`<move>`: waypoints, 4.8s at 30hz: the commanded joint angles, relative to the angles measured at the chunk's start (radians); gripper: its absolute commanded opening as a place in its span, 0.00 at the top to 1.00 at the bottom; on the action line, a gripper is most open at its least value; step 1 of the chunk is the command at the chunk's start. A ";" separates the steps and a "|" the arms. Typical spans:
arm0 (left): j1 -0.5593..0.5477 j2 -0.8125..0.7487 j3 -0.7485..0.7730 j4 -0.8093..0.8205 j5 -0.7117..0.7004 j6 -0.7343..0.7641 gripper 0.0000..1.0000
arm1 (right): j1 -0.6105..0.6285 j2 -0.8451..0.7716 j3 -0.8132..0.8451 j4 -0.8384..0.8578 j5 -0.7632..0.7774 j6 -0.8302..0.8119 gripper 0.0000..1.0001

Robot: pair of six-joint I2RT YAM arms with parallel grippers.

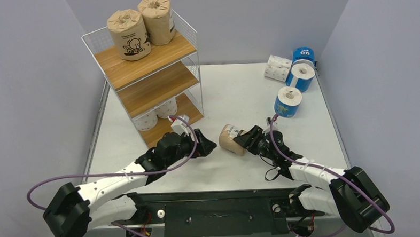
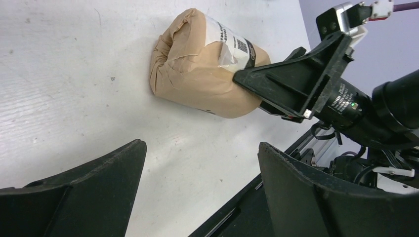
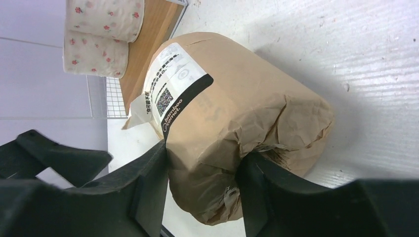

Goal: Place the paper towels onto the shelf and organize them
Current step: Adjust the paper towel at the center of the board, then pick up the paper towel from the center of the board.

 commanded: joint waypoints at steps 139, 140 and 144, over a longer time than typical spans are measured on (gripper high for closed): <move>-0.074 -0.886 -0.058 -0.655 -0.554 0.013 0.03 | 0.389 0.291 0.921 -1.190 0.276 -0.434 0.68; -0.073 -0.892 -0.056 -0.657 -0.555 0.014 0.03 | 0.389 0.288 0.934 -1.205 0.279 -0.439 0.68; -0.073 -0.906 -0.054 -0.668 -0.566 0.021 0.03 | 0.386 0.276 1.017 -1.241 0.285 -0.450 0.69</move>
